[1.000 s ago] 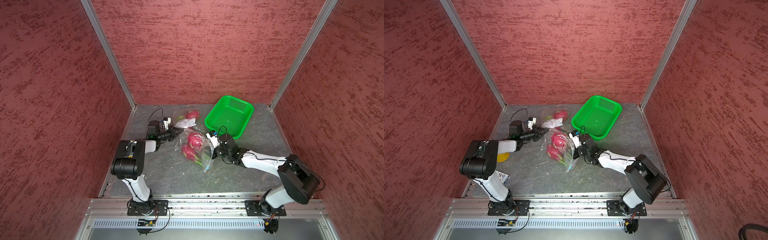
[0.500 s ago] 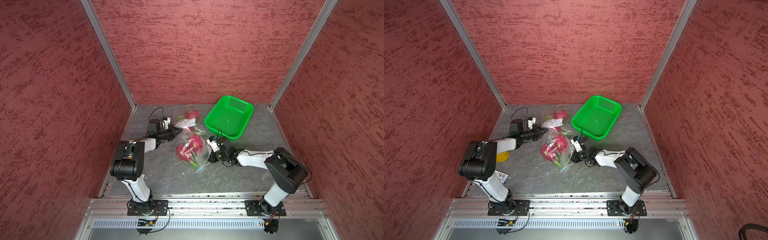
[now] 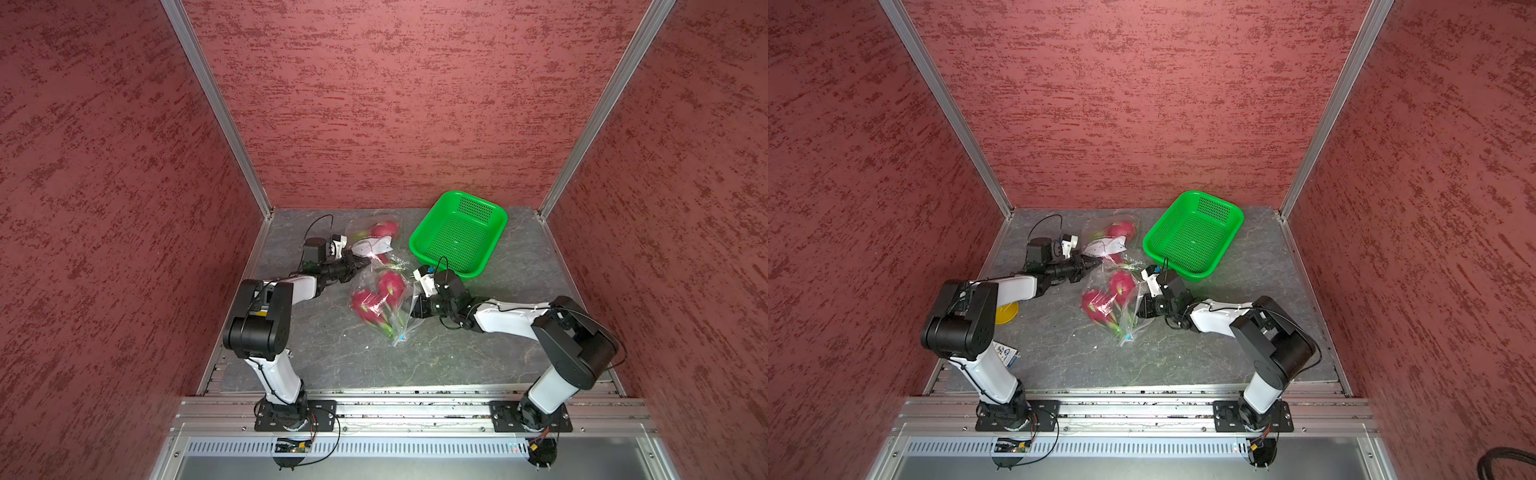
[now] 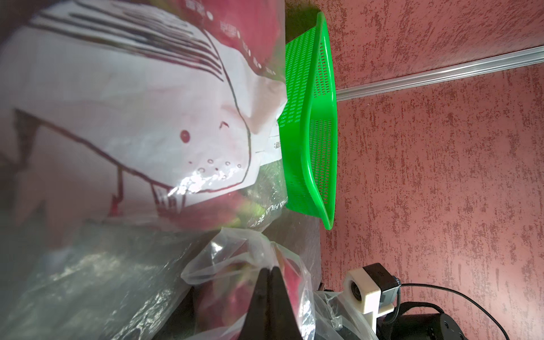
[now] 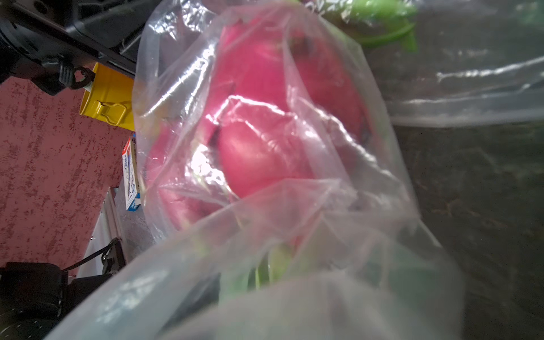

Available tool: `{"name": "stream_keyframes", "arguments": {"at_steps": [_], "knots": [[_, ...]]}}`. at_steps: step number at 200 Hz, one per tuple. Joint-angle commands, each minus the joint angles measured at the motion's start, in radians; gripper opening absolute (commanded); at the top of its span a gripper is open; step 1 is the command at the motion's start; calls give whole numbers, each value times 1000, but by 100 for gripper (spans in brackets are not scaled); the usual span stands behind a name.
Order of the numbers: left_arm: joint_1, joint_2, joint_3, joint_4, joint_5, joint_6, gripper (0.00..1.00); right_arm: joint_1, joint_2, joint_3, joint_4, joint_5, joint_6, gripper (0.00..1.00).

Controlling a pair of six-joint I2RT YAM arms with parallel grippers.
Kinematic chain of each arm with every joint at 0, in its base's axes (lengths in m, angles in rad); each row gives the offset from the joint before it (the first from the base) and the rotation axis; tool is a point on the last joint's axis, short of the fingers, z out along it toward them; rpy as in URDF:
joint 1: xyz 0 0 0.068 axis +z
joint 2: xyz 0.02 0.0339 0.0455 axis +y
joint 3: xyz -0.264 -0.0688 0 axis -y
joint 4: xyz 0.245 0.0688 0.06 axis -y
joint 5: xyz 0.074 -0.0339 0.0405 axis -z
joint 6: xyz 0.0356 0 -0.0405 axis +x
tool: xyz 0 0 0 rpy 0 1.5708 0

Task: Open the zip-top bag and take out the dragon fruit
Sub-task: Pick up the dragon fruit from the zipper food storage bag.

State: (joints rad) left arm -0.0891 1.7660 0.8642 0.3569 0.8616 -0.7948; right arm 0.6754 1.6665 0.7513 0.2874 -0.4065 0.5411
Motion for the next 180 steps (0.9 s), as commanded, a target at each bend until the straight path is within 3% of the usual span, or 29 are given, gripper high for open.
{"name": "stream_keyframes", "arguments": {"at_steps": [1, 60, 110, 150, 180], "knots": [[-2, 17, 18, -1, 7, 22, 0, 18, 38, 0, 94, 21, 63, 56], [3, 34, -3, 27, 4, 15, 0, 60, 107, 36, 104, 95, 106, 61], [12, 78, -18, 167, 24, -64, 0, 102, 180, 142, -39, 266, 135, 66], [24, 80, -22, 187, 34, -74, 0, 138, 264, 259, -201, 419, 136, 62], [38, 80, -28, 197, 46, -80, 0, 141, 294, 270, -221, 454, 144, 55]]}}
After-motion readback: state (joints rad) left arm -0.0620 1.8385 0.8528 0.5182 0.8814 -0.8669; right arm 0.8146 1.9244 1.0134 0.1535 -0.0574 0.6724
